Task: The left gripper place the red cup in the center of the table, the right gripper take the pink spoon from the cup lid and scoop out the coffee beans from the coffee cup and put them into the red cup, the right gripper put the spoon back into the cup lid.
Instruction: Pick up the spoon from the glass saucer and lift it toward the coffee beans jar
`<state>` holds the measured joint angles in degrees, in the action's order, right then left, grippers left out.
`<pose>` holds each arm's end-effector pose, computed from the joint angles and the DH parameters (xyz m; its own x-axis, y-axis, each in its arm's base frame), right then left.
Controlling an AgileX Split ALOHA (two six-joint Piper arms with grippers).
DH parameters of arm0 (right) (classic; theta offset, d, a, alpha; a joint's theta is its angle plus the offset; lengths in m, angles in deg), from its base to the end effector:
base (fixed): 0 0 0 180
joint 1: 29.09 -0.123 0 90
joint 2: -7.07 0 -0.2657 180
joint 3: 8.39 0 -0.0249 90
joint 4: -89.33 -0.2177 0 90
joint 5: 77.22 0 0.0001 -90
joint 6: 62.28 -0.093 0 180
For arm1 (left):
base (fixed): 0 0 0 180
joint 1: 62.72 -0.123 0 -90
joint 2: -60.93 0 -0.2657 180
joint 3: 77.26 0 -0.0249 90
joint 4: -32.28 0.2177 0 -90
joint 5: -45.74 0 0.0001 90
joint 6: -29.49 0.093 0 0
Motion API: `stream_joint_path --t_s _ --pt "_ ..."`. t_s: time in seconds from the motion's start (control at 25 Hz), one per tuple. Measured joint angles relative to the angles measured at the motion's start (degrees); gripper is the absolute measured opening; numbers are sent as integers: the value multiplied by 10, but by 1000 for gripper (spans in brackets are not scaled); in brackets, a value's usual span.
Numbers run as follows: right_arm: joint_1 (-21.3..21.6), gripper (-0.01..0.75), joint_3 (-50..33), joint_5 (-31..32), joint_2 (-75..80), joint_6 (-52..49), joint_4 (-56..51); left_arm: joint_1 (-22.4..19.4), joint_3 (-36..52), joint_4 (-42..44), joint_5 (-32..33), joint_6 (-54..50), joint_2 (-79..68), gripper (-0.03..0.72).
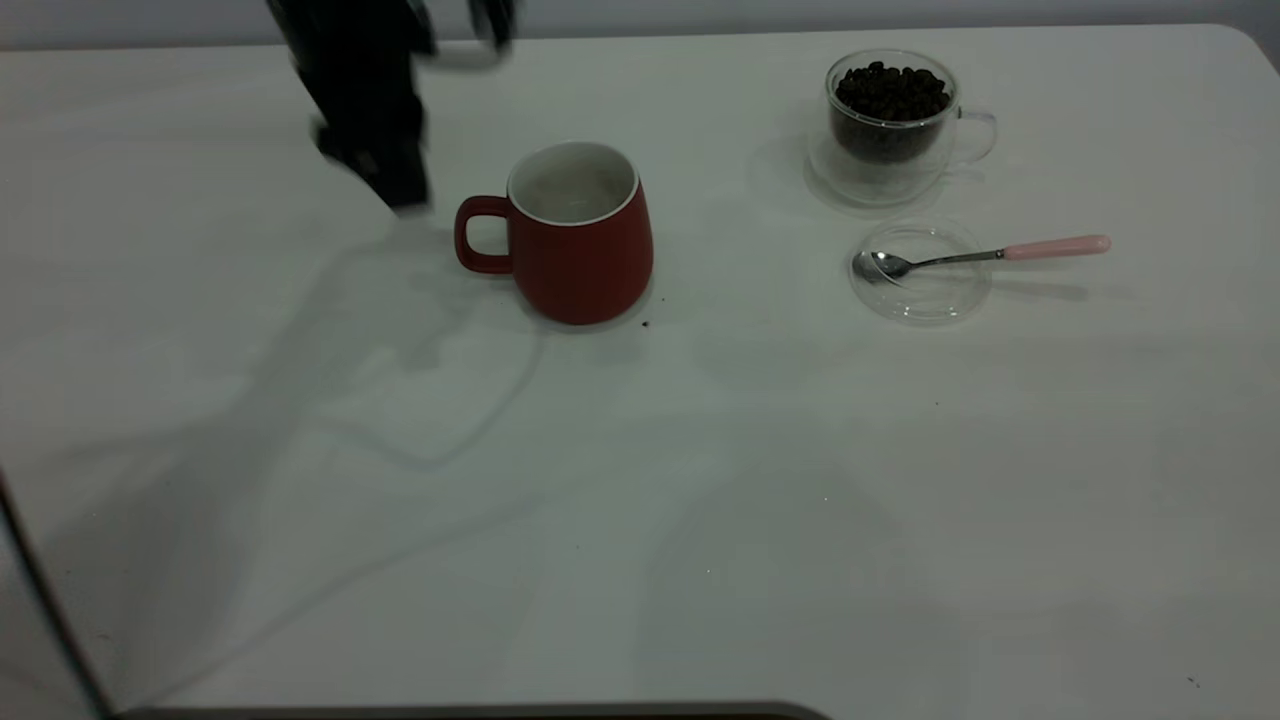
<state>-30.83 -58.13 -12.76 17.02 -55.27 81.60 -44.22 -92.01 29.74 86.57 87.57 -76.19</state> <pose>-0.0101 0.0110 0.2486 -0.5487 -0.0801 -0.8322 -0.1661 0.9860 0.0147 0.3962 -0.1354 0.1193 -0.2355 0.9543 -0.1843 0.9350 0.2742 0.2250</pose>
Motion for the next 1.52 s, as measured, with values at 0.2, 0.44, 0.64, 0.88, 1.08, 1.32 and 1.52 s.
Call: stream_joint_path --t_s 0.2,0.44,0.64,0.88,1.08,1.32,1.52 --pt "0 502 0 0 0 0 0 -6 0 98 144 -155 108 586" --pt "0 502 0 0 0 0 0 -6 3 143 262 -265 249 586" --pt "0 502 0 0 0 0 0 -6 19 114 262 -376 373 586" --pt "0 502 0 0 0 0 0 -6 150 64 262 -464 572 586" --pt "0 502 0 0 0 0 0 -6 345 61 262 -519 737 586" --pt "0 502 0 0 0 0 0 -6 529 62 262 -586 899 586" --pt "0 502 0 0 0 0 0 -6 614 63 249 -626 997 586"
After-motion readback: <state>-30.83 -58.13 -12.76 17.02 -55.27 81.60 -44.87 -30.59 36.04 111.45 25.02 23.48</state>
